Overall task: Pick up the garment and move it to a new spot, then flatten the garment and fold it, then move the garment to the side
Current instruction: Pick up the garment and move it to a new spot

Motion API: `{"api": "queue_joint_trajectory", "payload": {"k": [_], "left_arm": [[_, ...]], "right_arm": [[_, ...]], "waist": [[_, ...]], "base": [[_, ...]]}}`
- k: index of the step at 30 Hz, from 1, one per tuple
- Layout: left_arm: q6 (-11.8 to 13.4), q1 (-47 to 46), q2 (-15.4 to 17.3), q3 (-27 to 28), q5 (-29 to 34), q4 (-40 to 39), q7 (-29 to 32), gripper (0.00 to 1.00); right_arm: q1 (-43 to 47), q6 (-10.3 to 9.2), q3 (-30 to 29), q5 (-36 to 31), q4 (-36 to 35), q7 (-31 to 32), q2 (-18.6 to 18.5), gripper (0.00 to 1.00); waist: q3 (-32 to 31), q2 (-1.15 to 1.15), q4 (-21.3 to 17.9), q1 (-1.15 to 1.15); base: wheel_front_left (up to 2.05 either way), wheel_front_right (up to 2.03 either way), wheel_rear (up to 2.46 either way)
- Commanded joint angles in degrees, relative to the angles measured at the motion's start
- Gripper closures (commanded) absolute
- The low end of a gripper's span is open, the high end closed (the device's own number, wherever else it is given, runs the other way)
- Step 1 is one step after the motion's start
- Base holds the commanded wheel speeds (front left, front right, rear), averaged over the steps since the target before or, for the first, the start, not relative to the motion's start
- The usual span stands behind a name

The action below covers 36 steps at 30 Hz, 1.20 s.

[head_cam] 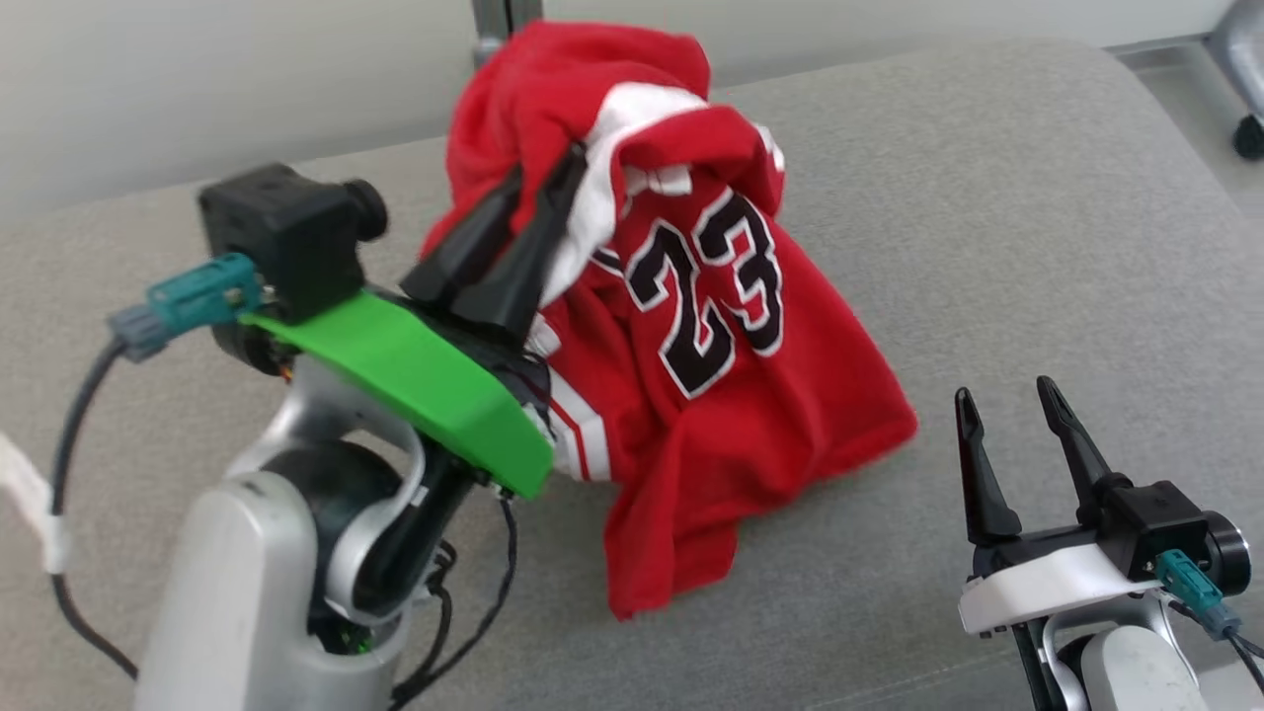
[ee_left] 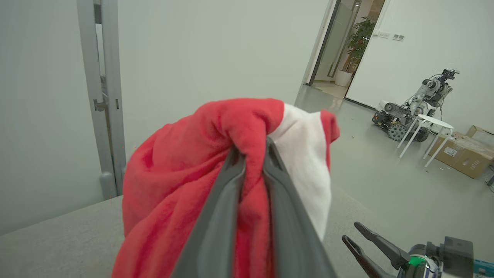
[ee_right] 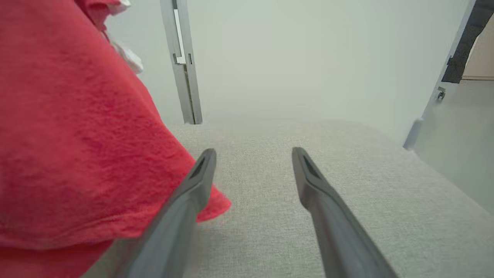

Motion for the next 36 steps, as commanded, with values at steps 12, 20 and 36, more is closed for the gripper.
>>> {"api": "queue_joint_trajectory", "payload": {"k": [12,20,36], "left_arm": [[0.1,8.1,-1.4,-11.8,7.1,27.6,-16.8,1.0],[1.2,5.2,-1.8,-15.2,7.3,41.2,-26.6,0.0],[6.0,2.8,-1.8,-21.4,5.1,37.3,-27.8,0.0]], "right_arm": [[0.8,-0.08,-1.6,1.5,-0.2,-0.2,0.0,0.0],[1.3,-0.08,-2.8,0.2,-0.1,-0.2,0.0,0.0],[-0.1,-0.08,-1.2,-0.7,-0.3,-0.2,0.0,0.0]], "waist": [[2.2,0.0,-11.2,0.0],[2.0,0.0,-8.3,0.0],[1.8,0.0,-6.6,0.0]], "base": [[0.0,0.0,0.0],[0.0,0.0,0.0],[0.0,0.0,0.0]]}}
